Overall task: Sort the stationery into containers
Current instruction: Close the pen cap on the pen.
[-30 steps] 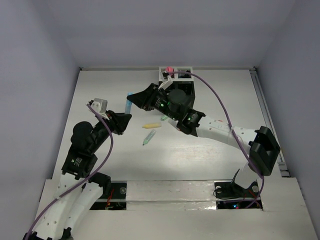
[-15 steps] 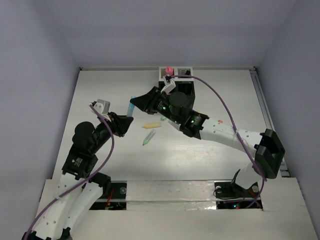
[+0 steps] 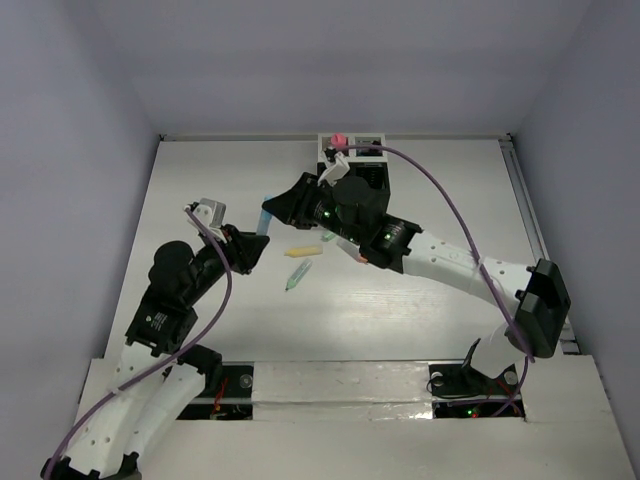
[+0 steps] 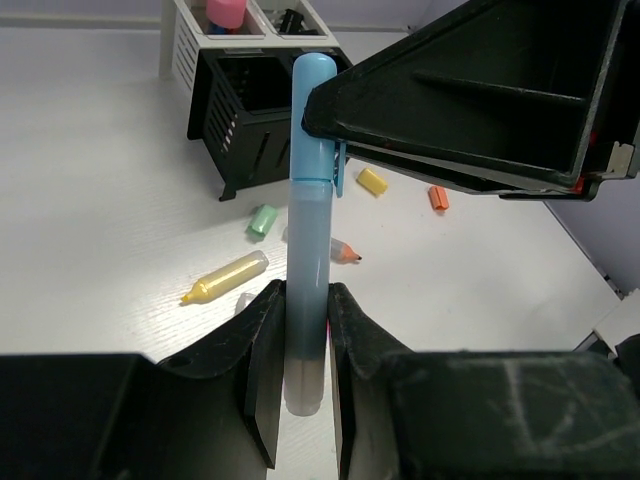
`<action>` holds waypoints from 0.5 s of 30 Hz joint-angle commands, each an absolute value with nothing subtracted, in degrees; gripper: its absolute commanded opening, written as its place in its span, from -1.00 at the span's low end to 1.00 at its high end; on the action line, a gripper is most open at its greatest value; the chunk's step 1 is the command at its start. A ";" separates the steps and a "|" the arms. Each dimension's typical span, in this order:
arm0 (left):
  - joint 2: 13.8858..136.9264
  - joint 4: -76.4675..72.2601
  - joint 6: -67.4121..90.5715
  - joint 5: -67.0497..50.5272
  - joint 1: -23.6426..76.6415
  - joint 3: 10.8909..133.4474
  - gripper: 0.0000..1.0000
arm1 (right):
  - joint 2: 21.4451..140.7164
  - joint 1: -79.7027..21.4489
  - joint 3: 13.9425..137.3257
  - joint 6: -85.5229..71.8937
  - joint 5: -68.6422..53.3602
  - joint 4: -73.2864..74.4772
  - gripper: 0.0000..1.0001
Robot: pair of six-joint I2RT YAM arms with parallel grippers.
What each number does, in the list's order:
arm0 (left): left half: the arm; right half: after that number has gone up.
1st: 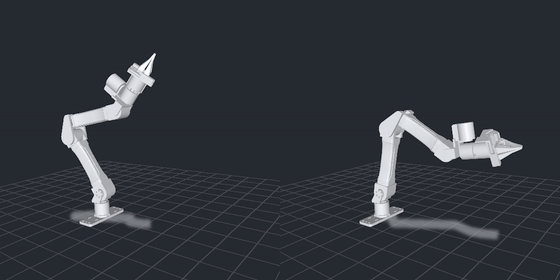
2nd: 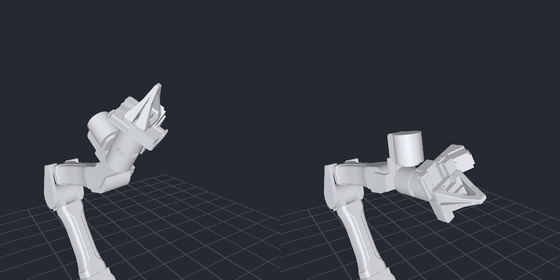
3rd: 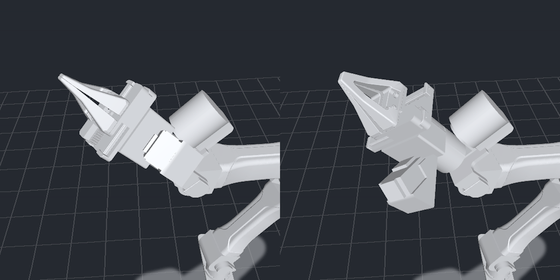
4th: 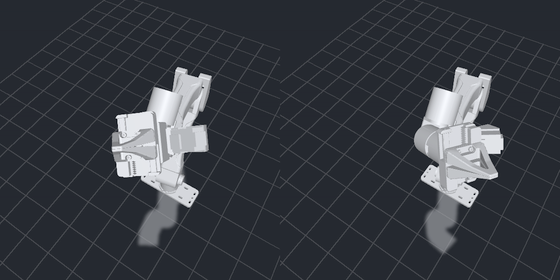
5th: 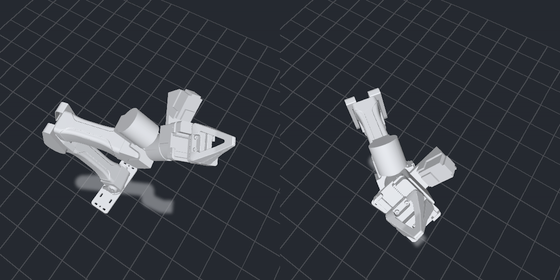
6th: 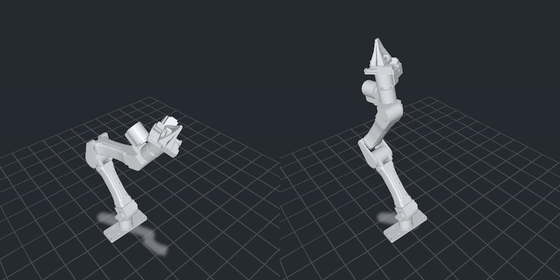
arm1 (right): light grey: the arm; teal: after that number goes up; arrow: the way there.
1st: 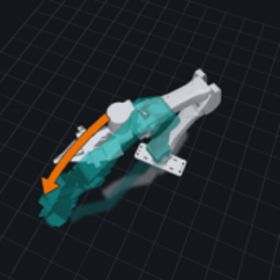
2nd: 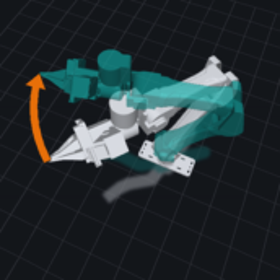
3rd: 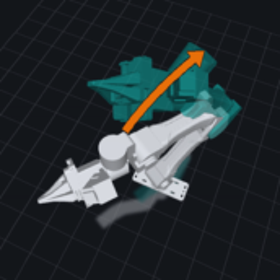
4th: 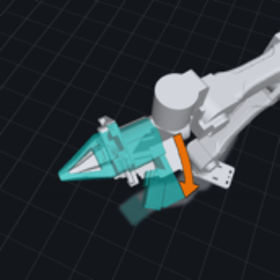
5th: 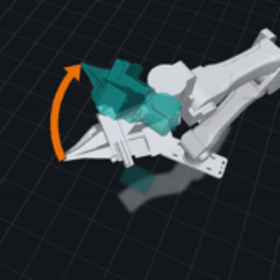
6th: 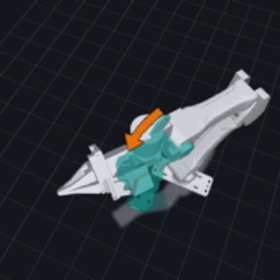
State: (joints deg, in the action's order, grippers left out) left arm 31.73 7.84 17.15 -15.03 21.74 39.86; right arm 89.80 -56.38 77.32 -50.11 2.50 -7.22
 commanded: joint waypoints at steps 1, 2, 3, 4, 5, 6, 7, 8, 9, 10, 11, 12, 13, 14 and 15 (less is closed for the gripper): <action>30.94 -3.69 16.61 -6.59 20.48 42.54 -1.00 | 88.68 -61.78 77.17 -48.69 -10.19 3.08 -1.00; 30.68 -3.69 16.70 -6.16 20.48 42.63 -1.00 | 88.86 -61.79 76.56 -49.21 -10.63 2.38 -1.00; 30.50 -3.78 16.79 -5.98 20.48 42.71 -1.00 | 89.21 -62.66 76.03 -49.57 -11.07 1.68 -1.00; 30.50 -3.95 16.87 -5.72 20.48 42.98 -1.00 | 89.38 -63.88 74.98 -49.83 -11.16 0.63 -1.00; 30.50 -4.04 16.79 -5.54 20.48 43.33 -1.00 | 89.56 -64.51 74.45 -50.09 -11.25 0.35 -1.00; 30.76 -4.13 16.70 -5.19 21.00 44.37 -1.00 | 89.82 -65.21 73.92 -50.53 -11.16 -1.48 -1.00; 31.37 -4.30 16.61 -4.92 21.01 44.99 -1.00 | 89.91 -65.82 73.22 -50.89 -10.90 -3.06 -1.00; 31.81 -4.48 16.52 -4.66 21.53 45.70 -1.00 | 89.91 -66.87 71.73 -51.24 -10.64 -4.03 -1.00; 32.08 -4.74 16.44 -3.79 22.32 46.66 -1.00 | 89.65 -68.02 69.98 -52.11 -9.76 -6.04 -1.00; 32.78 -5.53 16.35 -3.78 22.32 47.10 -1.00 | 89.47 -68.03 69.96 -52.12 -9.32 -6.85 -1.00; 33.13 -6.06 16.35 -3.34 23.02 47.46 -1.00 | 89.39 -68.90 68.66 -52.64 -9.14 -7.46 -1.00; 33.57 -6.41 16.26 -3.08 23.03 48.24 -1.00 | 89.30 -68.91 67.86 -52.91 -8.79 -7.99 -1.00; 33.92 -6.76 16.26 -2.99 23.03 48.60 -1.00 | 89.21 -69.69 67.16 -53.08 -8.44 -8.96 -1.00; 34.53 -7.29 16.17 -2.81 23.55 49.13 -1.00 | 88.86 -69.70 66.54 -53.26 -7.48 -9.14 -1.00; 34.80 -7.47 16.08 -2.55 23.55 50.09 -1.00 | 88.68 -70.22 65.32 -53.44 -7.30 -9.23 -1.00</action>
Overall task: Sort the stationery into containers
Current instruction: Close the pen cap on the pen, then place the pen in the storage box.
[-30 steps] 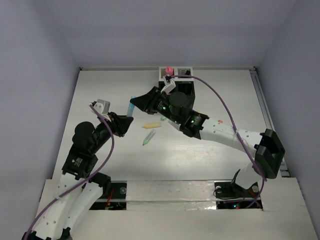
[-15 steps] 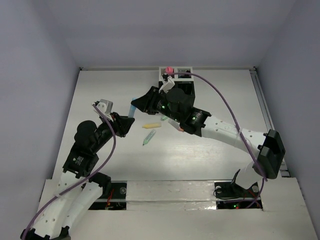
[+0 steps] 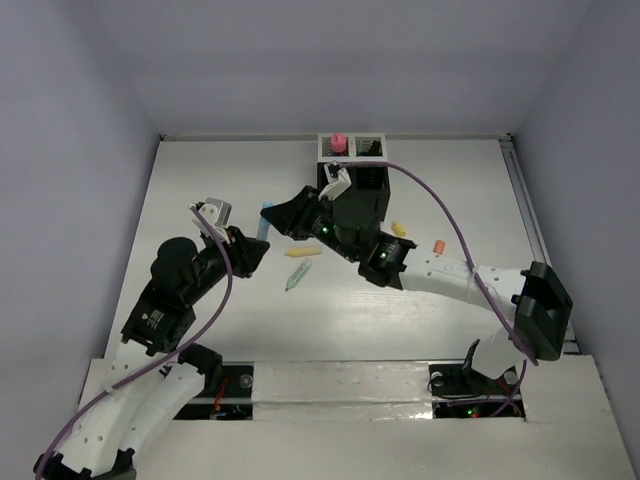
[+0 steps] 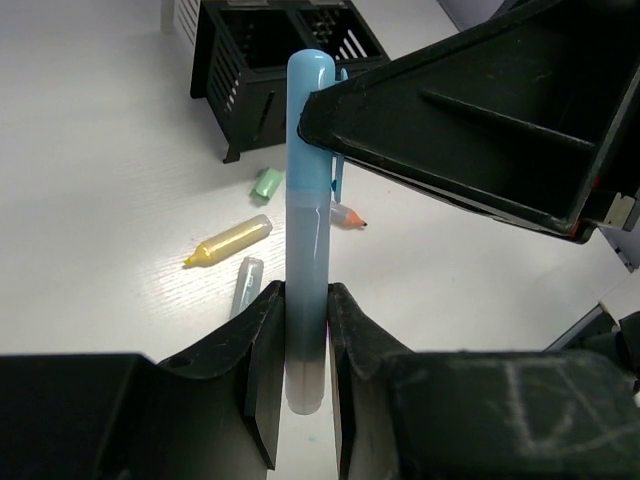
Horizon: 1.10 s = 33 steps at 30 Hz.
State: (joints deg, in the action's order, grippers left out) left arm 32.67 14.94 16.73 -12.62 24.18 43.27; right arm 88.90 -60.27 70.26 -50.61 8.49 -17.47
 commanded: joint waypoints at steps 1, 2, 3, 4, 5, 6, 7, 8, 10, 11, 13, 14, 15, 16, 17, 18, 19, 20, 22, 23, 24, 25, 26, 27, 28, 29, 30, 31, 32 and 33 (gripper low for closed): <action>35.33 -7.73 15.91 -2.37 23.55 50.71 -1.00 | 88.59 -70.22 64.61 -53.70 -7.12 -9.92 -1.00; 35.51 -7.73 15.56 -2.11 23.55 51.32 -1.00 | 88.25 -70.22 63.82 -54.22 -7.12 -10.37 -1.00; 35.86 -7.82 15.56 -2.20 23.55 52.29 -1.00 | 87.89 -70.22 63.11 -54.23 -6.86 -10.63 -1.00; 36.29 -7.74 15.64 -2.46 24.16 52.56 -1.00 | 87.37 -70.22 62.06 -54.05 -5.55 -10.90 -1.00; 36.47 -7.73 15.82 -2.81 24.17 52.73 -1.00 | 86.67 -70.22 61.79 -53.70 -4.23 -10.55 -1.00; 36.65 -7.56 16.52 -4.03 24.69 52.39 -1.00 | 84.92 -70.22 61.96 -52.13 -2.91 -10.11 -1.00; 37.09 -7.12 16.87 -4.83 24.70 52.03 -1.00 | 84.12 -69.35 62.92 -51.25 -0.73 -8.45 -1.00; 37.26 -6.60 17.14 -6.49 24.70 51.51 -1.00 | 83.42 -68.65 63.45 -50.46 -0.36 -7.92 -1.00; 37.00 -4.93 17.84 -8.25 25.22 49.84 -1.00 | 81.04 -67.07 64.33 -48.17 2.00 -7.39 -1.00; 36.74 -4.40 18.10 -10.44 25.22 49.05 -0.92 | 80.60 -65.06 65.82 -47.29 4.81 -6.95 -1.00; 35.60 -2.82 18.46 -12.38 25.22 46.77 -0.70 | 79.64 -62.15 67.40 -45.44 5.45 -7.11 -1.00; 34.90 -2.46 18.54 -13.18 25.22 45.89 -0.62 | 79.37 -59.01 68.63 -44.92 6.58 -7.55 -1.00; 34.28 -2.20 18.54 -14.84 25.22 44.23 -0.53 | 79.28 -57.23 69.43 -44.13 7.11 -7.82 -1.00; 32.97 -1.24 18.63 -15.38 25.22 43.60 -0.38 | 79.71 -55.39 70.22 -43.69 7.12 -8.52 -1.00; 32.35 -0.71 18.63 -15.73 25.22 43.07 -0.31 | 79.98 -53.63 70.92 -43.33 7.55 -9.13 -1.00; 31.65 -0.18 18.55 -16.08 25.22 42.46 -0.24 | 80.15 -50.22 71.97 -42.11 8.17 -9.66 -1.00; 30.51 1.48 18.46 -16.08 25.22 42.19 -0.11 | 80.59 -48.18 72.50 -42.10 8.70 -9.67 -1.00; 29.89 2.02 18.20 -15.82 25.22 42.01 -0.05 | 81.20 -45.99 72.77 -42.19 7.22 -9.93 -1.00; 28.40 3.24 18.02 -15.47 25.22 41.57 0.15 | 81.47 -40.27 72.25 -42.80 5.46 -11.50 -1.00; 28.04 3.43 17.84 -15.12 25.22 41.49 0.20 | 81.30 -38.86 71.99 -42.63 5.19 -11.43 -1.00; 27.78 3.69 17.75 -14.86 25.22 41.14 0.24 | 81.12 -37.54 71.81 -42.10 4.66 -11.25 -1.00; 27.51 3.69 17.58 -14.68 25.22 41.05 0.27 | 80.86 -35.09 70.94 -41.75 4.14 -11.25 -1.00; 27.25 3.34 17.40 -14.59 25.22 40.87 0.98 | 80.60 -34.20 70.49 -41.14 4.22 -11.42 -1.00; 27.33 3.17 17.05 -14.59 25.22 40.61 0.98 | 80.25 -33.49 70.23 -39.04 4.83 -11.16 -1.00; 27.51 2.99 16.88 -14.59 25.22 40.52 0.98 | 80.24 -32.79 70.22 -37.72 5.53 -10.03 -1.00; 28.12 2.73 16.88 -14.68 25.22 40.52 0.98 | 80.33 -31.48 70.49 -36.49 6.76 -9.67 -1.00; 28.56 2.64 16.70 -14.68 25.22 40.52 0.98 | 80.51 -30.77 70.49 -34.13 7.38 -9.49 -1.00; 29.17 2.81 16.26 -14.68 25.22 40.52 0.98 | 81.03 -29.98 70.58 -33.14 7.64 -9.14 -1.00; 29.18 2.81 16.00 -14.07 25.22 40.52 0.98 | 81.30 -28.32 70.84 -32.44 7.73 -8.97 -1.00; 29.88 3.68 15.74 -13.80 25.22 40.95 0.98 | 81.65 -27.60 70.84 -30.87 7.73 -9.05 -1.00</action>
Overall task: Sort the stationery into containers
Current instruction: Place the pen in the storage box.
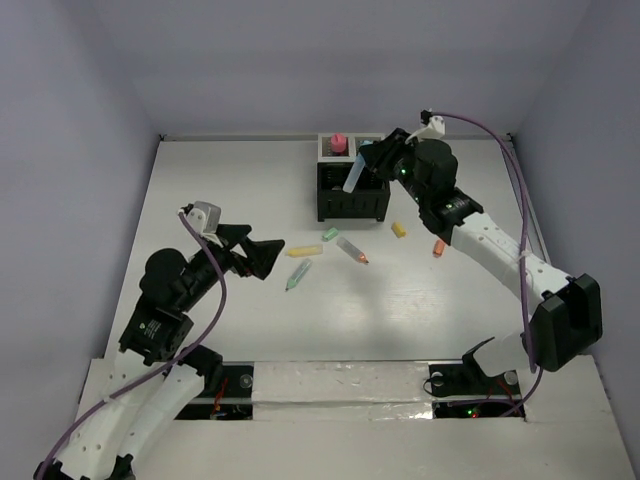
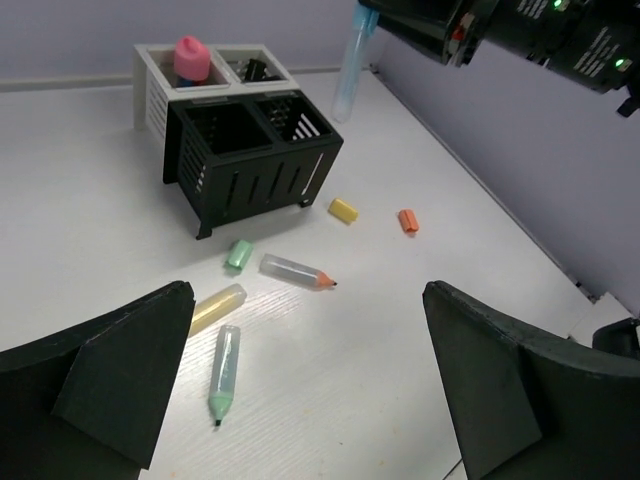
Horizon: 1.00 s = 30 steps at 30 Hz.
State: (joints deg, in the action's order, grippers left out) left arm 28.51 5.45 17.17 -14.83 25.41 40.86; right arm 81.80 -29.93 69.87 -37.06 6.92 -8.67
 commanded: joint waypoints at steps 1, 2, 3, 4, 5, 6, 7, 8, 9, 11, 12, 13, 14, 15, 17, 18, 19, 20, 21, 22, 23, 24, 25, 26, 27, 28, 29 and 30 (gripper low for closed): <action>30.49 4.82 14.86 -13.45 25.22 41.13 0.98 | 82.17 -26.90 70.84 -30.15 8.17 -9.14 -1.00; 30.58 5.27 14.59 -13.10 25.22 41.31 0.98 | 82.44 -26.20 70.84 -29.54 8.35 -9.05 -1.00; 30.59 5.62 14.24 -12.40 25.22 41.40 0.98 | 82.62 -25.06 70.93 -28.40 8.35 -9.23 -1.00; 30.50 6.15 13.80 -11.96 25.22 41.40 0.98 | 82.88 -24.53 70.93 -27.69 8.70 -9.75 -1.00; 30.50 6.41 13.62 -11.69 25.22 41.48 0.98 | 83.23 -24.52 70.93 -27.08 9.57 -10.10 -1.00; 30.41 6.50 13.54 -11.34 25.22 41.40 0.98 | 83.41 -23.91 71.01 -25.68 9.93 -10.54 -1.00; 30.50 6.59 13.45 -11.34 25.22 41.31 0.98 | 83.84 -23.91 71.02 -24.79 10.54 -11.76 -1.00; 30.59 6.50 13.36 -11.34 25.22 41.22 0.98 | 84.89 -23.91 71.19 -23.83 11.85 -12.30 -1.00; 30.85 6.59 13.36 -11.25 25.22 41.31 0.98 | 85.69 -23.38 71.89 -22.17 12.47 -12.57 -1.00; 31.81 6.68 13.27 -11.34 25.22 41.40 0.98 | 87.53 -23.38 72.59 -20.66 14.23 -13.62 -1.00; 32.16 6.59 13.36 -11.77 25.22 41.40 0.98 | 89.45 -23.38 72.77 -19.61 14.59 -14.15 -1.00; 32.60 6.59 13.27 -12.04 24.53 41.48 0.98 | 90.26 -23.38 73.03 -19.08 14.85 -15.63 -1.00; 33.39 6.50 13.27 -12.30 24.52 41.48 0.98 | 91.05 -23.38 72.95 -18.64 15.03 -16.69 -1.00; 33.83 6.50 13.27 -12.74 23.91 41.48 0.98 | 92.71 -23.38 72.86 -17.41 15.12 -17.74 -1.00; 34.80 6.50 13.27 -13.35 23.29 41.57 0.98 | 94.12 -23.38 72.86 -16.35 14.77 -20.64 -1.00; 35.07 6.42 13.27 -13.53 22.51 41.57 0.98 | 95.26 -23.38 72.69 -15.13 14.24 -21.87 -1.00; 35.33 6.42 13.27 -13.62 22.50 41.49 0.98 | 95.80 -23.38 72.51 -14.51 13.72 -24.49 -1.00; 35.59 6.50 13.27 -13.71 21.89 41.48 0.98 | 96.32 -23.38 72.25 -14.15 12.41 -25.57 -1.00; 35.68 6.50 13.27 -13.62 21.28 41.48 0.98 | 96.85 -23.38 72.33 -13.37 11.96 -26.19 -1.00; 35.77 6.59 13.27 -13.71 21.27 41.48 0.98 | 97.38 -23.38 72.51 -13.01 11.61 -26.80 -1.00; 35.77 6.59 13.27 -13.71 20.66 41.48 0.98 | 98.60 -23.38 72.68 -12.57 11.51 -27.24 -1.00; 35.68 6.59 13.27 -13.80 20.05 41.57 0.98 | 99.22 -23.38 72.77 -11.96 11.77 -27.59 -1.00; 35.60 6.50 13.27 -13.97 20.04 41.57 0.98 | 99.75 -23.38 72.77 -11.69 12.04 -28.38 -1.00; 35.33 6.24 13.27 -14.15 19.34 41.57 0.98 | 100.80 -23.38 72.77 -11.52 12.22 -28.82 -1.00; 35.25 6.07 13.36 -14.50 19.34 41.49 0.98 | 101.33 -23.38 73.03 -11.25 12.30 -29.09 -1.00; 35.24 5.89 13.36 -14.59 18.81 41.48 0.98 | 101.86 -23.38 73.30 -11.16 12.30 -29.61 -1.00; 35.42 5.80 13.36 -14.68 18.81 41.57 0.98 | 102.30 -23.38 73.65 -11.16 12.39 -29.88 -1.00; 35.59 5.71 13.36 -14.94 18.81 41.57 0.98 | 102.91 -23.38 74.09 -11.16 12.65 -30.06 -1.00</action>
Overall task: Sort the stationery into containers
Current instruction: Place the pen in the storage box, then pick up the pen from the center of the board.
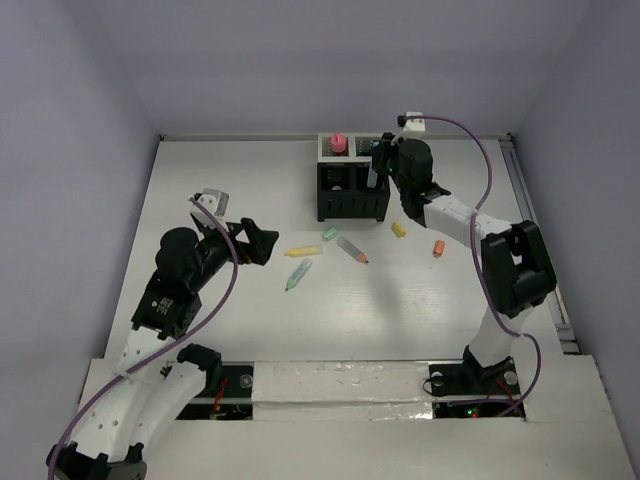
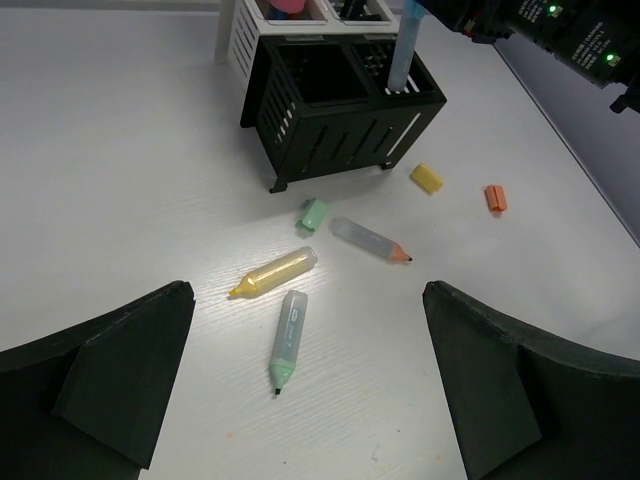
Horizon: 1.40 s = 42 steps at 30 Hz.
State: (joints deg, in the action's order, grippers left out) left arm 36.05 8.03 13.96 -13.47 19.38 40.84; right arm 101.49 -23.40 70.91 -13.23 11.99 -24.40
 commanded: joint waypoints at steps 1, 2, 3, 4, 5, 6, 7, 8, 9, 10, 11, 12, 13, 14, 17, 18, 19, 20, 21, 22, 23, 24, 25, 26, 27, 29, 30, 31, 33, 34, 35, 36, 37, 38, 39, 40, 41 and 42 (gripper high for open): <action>35.86 5.80 13.45 -15.20 18.81 41.57 0.98 | 103.18 -23.38 74.87 -11.16 12.83 -30.58 -1.00; 36.03 5.71 13.36 -15.55 18.81 41.57 0.98 | 103.27 -23.38 75.23 -11.16 13.35 -31.02 -1.00; 36.04 5.71 13.36 -15.64 18.81 41.57 0.98 | 103.18 -23.38 75.41 -11.25 13.53 -31.37 -1.00; 36.04 5.71 13.36 -15.64 18.81 41.57 0.98 | 103.10 -23.38 75.50 -11.42 13.71 -32.60 -1.00; 35.95 5.71 13.27 -15.64 18.81 41.66 0.98 | 103.01 -23.38 75.50 -11.43 13.62 -33.13 -1.00; 35.86 5.71 13.27 -15.56 18.81 41.66 0.98 | 103.01 -23.38 75.32 -11.43 13.28 -33.48 -1.00; 35.77 5.71 13.27 -15.47 18.81 41.66 0.98 | 103.27 -23.38 75.15 -11.43 13.01 -34.01 -1.00; 35.60 5.71 13.27 -15.38 18.81 41.66 0.98 | 103.45 -23.38 74.45 -11.43 12.66 -34.10 -1.00; 35.51 5.80 13.27 -15.21 18.81 41.66 0.98 | 103.62 -23.38 73.75 -11.60 12.48 -34.45 -1.00; 35.42 5.71 13.27 -15.29 18.81 41.66 0.98 | 103.62 -23.38 72.70 -11.60 12.31 -35.50 -1.00; 35.42 5.71 13.27 -15.21 18.81 41.66 0.98 | 103.45 -23.38 71.64 -11.95 11.96 -36.38 -1.00; 35.42 5.71 13.27 -15.38 18.81 41.66 0.98 | 103.19 -23.38 69.37 -12.48 11.17 -37.17 -0.99; 35.51 5.71 13.27 -15.38 18.81 41.66 0.98 | 103.01 -23.38 68.39 -12.65 10.73 -38.57 -0.96; 35.59 5.71 13.27 -15.38 18.81 41.66 0.98 | 102.66 -23.38 67.51 -12.83 10.37 -39.28 -0.91; 35.60 5.54 13.27 -15.56 18.81 41.57 0.98 | 102.04 -23.38 65.13 -12.57 8.97 -40.61 -0.45; 35.51 5.54 13.36 -15.56 18.81 41.57 0.98 | 101.78 -23.38 65.21 -12.22 8.62 -40.34 -0.17; 35.51 5.54 13.27 -15.47 18.81 41.57 0.98 | 101.60 -23.38 65.39 -11.87 8.35 -39.47 -0.08; 35.42 5.62 13.27 -15.47 18.81 41.57 0.98 | 101.34 -23.38 65.39 -11.78 8.18 -39.20 0.01; 35.33 5.54 13.27 -15.38 18.81 41.57 0.98 | 100.64 -23.38 65.48 -11.78 8.17 -39.11 0.21; 35.25 5.54 13.27 -15.38 18.81 41.57 0.98 | 100.11 -23.38 65.39 -11.78 8.09 -38.76 0.24; 35.16 5.54 13.27 -15.38 18.81 41.49 0.98 | 99.50 -23.38 65.30 -11.60 8.09 -38.67 0.30; 35.16 5.54 13.27 -15.38 18.81 41.48 0.98 | 98.19 -23.38 65.22 -11.51 7.91 -38.50 0.32; 35.07 5.62 13.27 -15.29 18.81 41.48 0.98 | 96.78 -23.38 64.95 -11.77 7.82 -38.06 0.33; 35.07 5.71 13.27 -15.29 18.81 41.48 0.98 | 96.77 -23.38 64.78 -11.78 7.82 -37.80 0.33; 35.07 5.63 13.27 -15.38 18.81 41.48 0.98 | 95.90 -23.38 64.69 -11.78 7.82 -37.36 0.33; 35.07 5.54 13.36 -15.47 18.81 41.48 0.98 | 93.17 -23.38 63.90 -12.21 7.73 -35.78 0.33; 34.98 5.54 13.36 -15.56 18.81 41.48 0.98 | 92.21 -23.38 63.55 -12.39 7.82 -35.16 0.27; 35.07 5.54 13.36 -15.56 18.81 41.48 0.98 | 89.85 -23.38 63.02 -13.00 7.74 -33.50 0.21; 34.98 5.54 13.36 -15.64 18.81 41.48 0.98 | 87.46 -23.38 61.18 -14.14 6.78 -31.30 -0.08; 34.98 5.54 13.45 -15.64 18.81 41.48 0.98 | 86.23 -23.38 60.82 -15.46 5.81 -28.16 -0.18; 34.89 5.45 13.45 -15.64 18.81 41.48 0.98 | 84.22 -23.38 60.30 -16.16 4.76 -26.56 -0.29; 34.89 5.45 13.45 -15.64 18.81 41.48 0.98 | 83.33 -23.38 59.68 -16.95 1.79 -25.24 -0.55; 34.89 5.45 13.53 -15.56 18.81 41.48 0.98 | 82.62 -23.38 58.37 -18.70 0.45 -22.01 -0.69; 34.98 5.45 13.54 -15.64 18.81 41.48 0.98 | 82.10 -23.38 57.75 -19.50 -2.08 -20.49 -0.79; 34.89 5.45 13.54 -15.56 18.81 41.40 0.98 | 81.39 -24.51 56.44 -20.38 -5.15 -18.91 -0.90; 34.89 5.45 13.62 -15.56 18.81 41.40 0.98 | 81.13 -25.22 55.82 -20.56 -6.49 -15.94 -0.93; 35.15 5.54 13.62 -15.47 18.81 41.40 0.98 | 81.04 -26.09 55.20 -20.57 -7.46 -14.26 -0.95; 35.42 5.62 13.71 -15.38 18.81 41.40 0.98 | 80.86 -27.06 54.76 -20.57 -8.51 -12.76 -0.95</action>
